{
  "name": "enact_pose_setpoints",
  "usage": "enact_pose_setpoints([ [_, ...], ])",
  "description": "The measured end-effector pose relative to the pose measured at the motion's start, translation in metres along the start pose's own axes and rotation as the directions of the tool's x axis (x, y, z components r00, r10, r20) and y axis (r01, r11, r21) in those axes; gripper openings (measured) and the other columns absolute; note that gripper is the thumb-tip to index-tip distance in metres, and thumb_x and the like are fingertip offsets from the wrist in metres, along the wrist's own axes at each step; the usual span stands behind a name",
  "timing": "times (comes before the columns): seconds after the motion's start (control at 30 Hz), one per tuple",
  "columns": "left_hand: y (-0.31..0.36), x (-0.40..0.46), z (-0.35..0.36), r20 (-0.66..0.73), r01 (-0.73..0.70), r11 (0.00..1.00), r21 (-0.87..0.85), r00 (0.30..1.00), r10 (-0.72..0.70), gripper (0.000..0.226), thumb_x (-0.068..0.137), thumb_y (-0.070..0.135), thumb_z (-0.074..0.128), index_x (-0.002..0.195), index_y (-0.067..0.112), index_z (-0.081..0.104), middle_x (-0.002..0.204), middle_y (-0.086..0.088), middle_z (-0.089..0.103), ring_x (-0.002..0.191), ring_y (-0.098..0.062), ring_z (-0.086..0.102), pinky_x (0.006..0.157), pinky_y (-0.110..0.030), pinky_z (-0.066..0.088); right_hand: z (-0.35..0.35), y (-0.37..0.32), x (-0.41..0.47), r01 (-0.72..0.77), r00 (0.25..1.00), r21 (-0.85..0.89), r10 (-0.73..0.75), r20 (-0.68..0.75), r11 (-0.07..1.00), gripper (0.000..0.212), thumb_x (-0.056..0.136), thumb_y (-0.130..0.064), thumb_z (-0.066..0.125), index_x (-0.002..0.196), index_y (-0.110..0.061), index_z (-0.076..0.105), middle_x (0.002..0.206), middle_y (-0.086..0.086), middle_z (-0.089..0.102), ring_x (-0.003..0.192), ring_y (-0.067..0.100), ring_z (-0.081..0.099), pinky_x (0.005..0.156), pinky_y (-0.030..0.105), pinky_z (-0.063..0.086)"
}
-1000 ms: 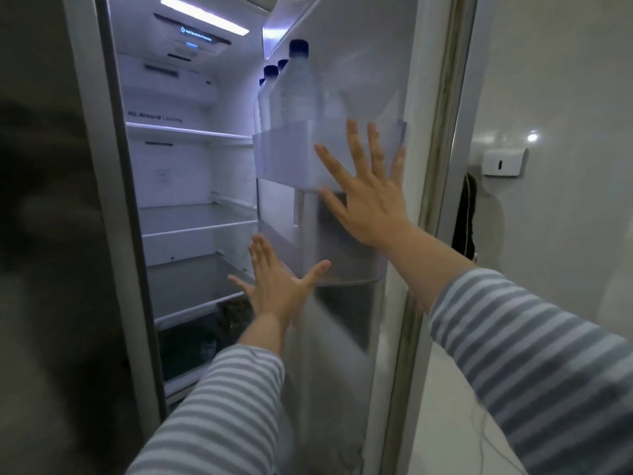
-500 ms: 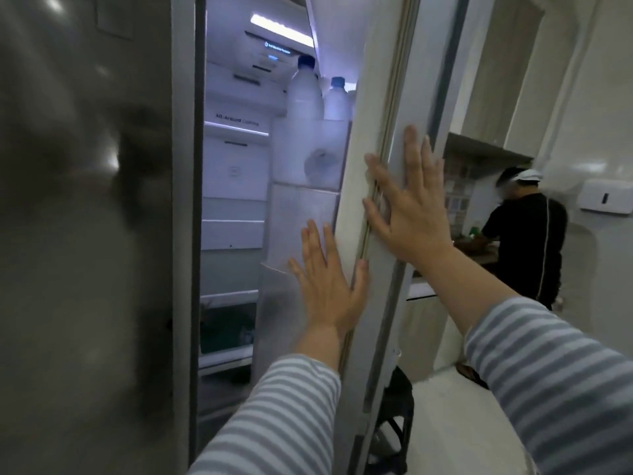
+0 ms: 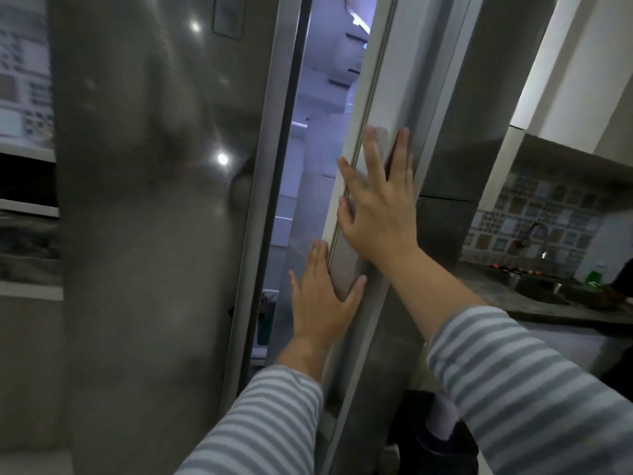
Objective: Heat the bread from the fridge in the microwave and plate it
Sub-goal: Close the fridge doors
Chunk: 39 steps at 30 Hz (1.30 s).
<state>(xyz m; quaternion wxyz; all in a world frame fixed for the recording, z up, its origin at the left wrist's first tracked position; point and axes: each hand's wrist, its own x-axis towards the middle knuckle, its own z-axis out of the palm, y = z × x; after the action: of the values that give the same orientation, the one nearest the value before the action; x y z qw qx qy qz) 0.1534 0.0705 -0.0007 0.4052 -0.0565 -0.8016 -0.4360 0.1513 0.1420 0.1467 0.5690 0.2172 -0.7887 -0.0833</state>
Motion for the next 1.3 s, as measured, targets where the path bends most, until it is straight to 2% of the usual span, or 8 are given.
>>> enact_pose_setpoints([
  [0.2, -0.048, 0.039, -0.013, -0.02, 0.003, 0.958, 0.287, 1.0, 0.003, 0.103, 0.075, 0.083, -0.003, 0.153, 0.017, -0.001, 0.162, 0.004, -0.002, 0.148, -0.011, -0.007, 0.112, -0.058, -0.017, 0.049, -0.019, 0.0, 0.059, 0.988, 0.014, -0.056, -0.142, 0.998, 0.054, 0.097, -0.027, 0.041, 0.149, -0.032, 0.03, 0.158, 0.015, 0.019, 0.146, 0.033, 0.014, 0.114, 0.062, 0.007],
  [0.33, -0.082, 0.072, -0.021, -0.121, -0.005, 0.903, 0.43, 0.991, 0.063, 0.1, 0.08, 0.082, 0.016, 0.153, 0.017, -0.003, 0.162, 0.0, -0.005, 0.149, -0.019, -0.007, 0.109, -0.068, -0.008, 0.087, -0.039, 0.002, -0.056, 0.973, 0.128, 0.083, -0.214, 0.99, 0.062, 0.093, -0.023, 0.049, 0.15, -0.028, 0.026, 0.157, 0.017, 0.015, 0.146, 0.032, 0.009, 0.115, 0.061, 0.008],
  [0.43, -0.103, 0.101, -0.032, -0.122, -0.034, 0.856, 0.516, 0.986, 0.112, 0.107, 0.077, 0.083, 0.028, 0.153, 0.014, 0.0, 0.162, -0.003, -0.006, 0.149, -0.023, -0.007, 0.108, -0.071, -0.004, 0.114, -0.048, 0.003, -0.297, 0.936, 0.265, 0.335, -0.11, 0.917, 0.07, 0.094, -0.036, 0.045, 0.152, -0.021, 0.01, 0.159, 0.017, 0.005, 0.147, 0.032, 0.0, 0.116, 0.06, 0.004],
  [0.5, -0.115, 0.121, -0.042, -0.097, -0.028, 0.807, 0.589, 0.99, 0.105, 0.114, 0.073, 0.087, 0.028, 0.153, 0.013, -0.005, 0.161, -0.003, -0.015, 0.147, -0.024, -0.015, 0.108, -0.071, -0.005, 0.134, -0.048, -0.001, -0.37, 0.921, 0.276, 0.389, -0.016, 0.887, 0.078, 0.091, -0.045, 0.043, 0.153, -0.023, 0.0, 0.16, 0.015, -0.001, 0.148, 0.031, -0.004, 0.115, 0.062, 0.003],
  [0.6, -0.133, 0.144, -0.049, -0.097, 0.032, 0.772, 0.635, 0.995, 0.038, 0.124, 0.066, 0.092, 0.029, 0.151, 0.014, -0.016, 0.157, -0.006, -0.026, 0.144, -0.027, -0.024, 0.108, -0.069, -0.01, 0.161, -0.046, 0.001, -0.366, 0.93, 0.228, 0.36, 0.07, 0.902, 0.086, 0.087, -0.058, 0.044, 0.152, -0.031, -0.006, 0.161, 0.012, -0.007, 0.147, 0.03, -0.01, 0.115, 0.06, -0.002],
  [0.77, -0.163, 0.171, -0.038, -0.127, 0.123, 0.755, 0.645, 0.99, -0.053, 0.133, 0.062, 0.092, 0.037, 0.147, 0.012, -0.026, 0.155, -0.01, -0.03, 0.142, -0.031, -0.028, 0.108, -0.068, -0.008, 0.194, -0.05, 0.03, -0.289, 0.955, 0.139, 0.275, 0.112, 0.947, 0.087, 0.084, -0.06, 0.047, 0.153, -0.031, 0.002, 0.161, 0.011, -0.006, 0.148, 0.03, -0.008, 0.114, 0.062, 0.001],
  [1.07, -0.183, 0.18, -0.023, -0.183, 0.1, 0.743, 0.662, 0.983, 0.03, 0.139, 0.059, 0.081, 0.059, 0.148, 0.01, -0.021, 0.158, -0.013, -0.019, 0.144, -0.038, -0.017, 0.105, -0.07, -0.009, 0.246, -0.063, 0.04, -0.344, 0.933, 0.128, 0.323, 0.16, 0.93, 0.079, 0.086, -0.061, 0.038, 0.152, -0.035, 0.002, 0.161, 0.012, -0.004, 0.147, 0.033, -0.007, 0.11, 0.065, -0.002],
  [1.3, -0.165, 0.172, -0.04, -0.064, 0.1, 0.697, 0.71, 0.995, -0.078, 0.14, 0.061, 0.083, 0.054, 0.141, 0.011, -0.036, 0.151, -0.012, -0.038, 0.139, -0.037, -0.032, 0.107, -0.068, -0.007, 0.226, -0.061, 0.038, -0.324, 0.924, 0.134, 0.283, 0.257, 0.937, 0.076, 0.09, -0.064, 0.029, 0.152, -0.034, -0.004, 0.16, 0.012, -0.012, 0.146, 0.033, -0.014, 0.111, 0.064, -0.003],
])
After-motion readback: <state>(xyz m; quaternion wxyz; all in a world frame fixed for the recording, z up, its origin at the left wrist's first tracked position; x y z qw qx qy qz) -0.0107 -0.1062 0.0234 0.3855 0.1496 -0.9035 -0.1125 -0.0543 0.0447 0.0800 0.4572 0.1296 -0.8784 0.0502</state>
